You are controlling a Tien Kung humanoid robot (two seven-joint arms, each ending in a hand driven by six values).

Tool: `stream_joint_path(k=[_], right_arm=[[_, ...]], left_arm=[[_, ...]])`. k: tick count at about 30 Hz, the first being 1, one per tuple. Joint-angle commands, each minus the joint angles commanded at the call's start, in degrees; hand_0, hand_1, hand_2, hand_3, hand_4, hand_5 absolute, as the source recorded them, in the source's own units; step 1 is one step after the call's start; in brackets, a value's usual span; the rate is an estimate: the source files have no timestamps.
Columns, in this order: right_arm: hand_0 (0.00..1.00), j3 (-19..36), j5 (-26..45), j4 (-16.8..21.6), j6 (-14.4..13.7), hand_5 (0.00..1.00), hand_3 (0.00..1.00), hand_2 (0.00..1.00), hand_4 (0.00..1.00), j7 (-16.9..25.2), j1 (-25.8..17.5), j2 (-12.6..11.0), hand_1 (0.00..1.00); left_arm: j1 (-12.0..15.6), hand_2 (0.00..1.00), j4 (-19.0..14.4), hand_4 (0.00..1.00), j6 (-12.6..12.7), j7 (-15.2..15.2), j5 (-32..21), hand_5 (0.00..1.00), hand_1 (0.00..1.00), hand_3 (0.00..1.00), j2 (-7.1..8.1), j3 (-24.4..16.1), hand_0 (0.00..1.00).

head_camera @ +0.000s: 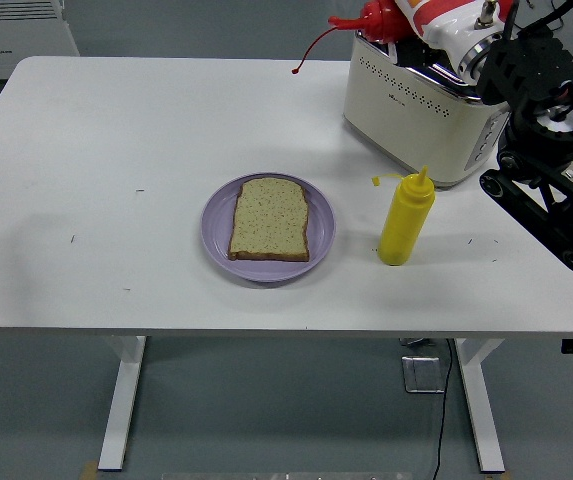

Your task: Pick up the cup,pour liquid into bread,place the cup on the desk

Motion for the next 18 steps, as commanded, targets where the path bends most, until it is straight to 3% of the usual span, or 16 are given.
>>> stream_joint_path(k=[4, 10, 13, 18], right_arm=[[0.098, 4.70, 7.51, 1.48, -6.83, 0.240, 0.398, 0.298, 0.586, 1.77, -3.22, 0.21, 0.126], [0.113, 13.66, 22.41, 3.54, -17.06, 0.239, 0.399, 0.307, 0.589, 9.57, -10.55, 0.37, 0.143], [0.113, 17.42, 29.48, 3.90, -18.89, 0.239, 0.399, 0.307, 0.589, 13.47, -13.13, 0.48, 0.143], [0.121, 24.12, 41.40, 2.78, -19.07, 0.238, 0.402, 0.315, 0.594, 18.36, -17.23, 0.73, 0.157]], left_arm=[[0.06, 0.728, 0.05, 0.517, 0.03, 0.00, -0.04, 0.942, 0.732, 0.660, 0.00, 0.20, 0.781], [0.11, 0.728, 0.04, 0.518, 0.07, 0.00, -0.05, 0.942, 0.732, 0.661, 0.00, 0.34, 0.780], [0.15, 0.728, 0.05, 0.518, 0.09, 0.01, -0.06, 0.942, 0.732, 0.661, 0.00, 0.43, 0.780], [0.24, 0.728, 0.07, 0.517, 0.14, 0.05, -0.09, 0.941, 0.732, 0.660, 0.00, 0.69, 0.780]])
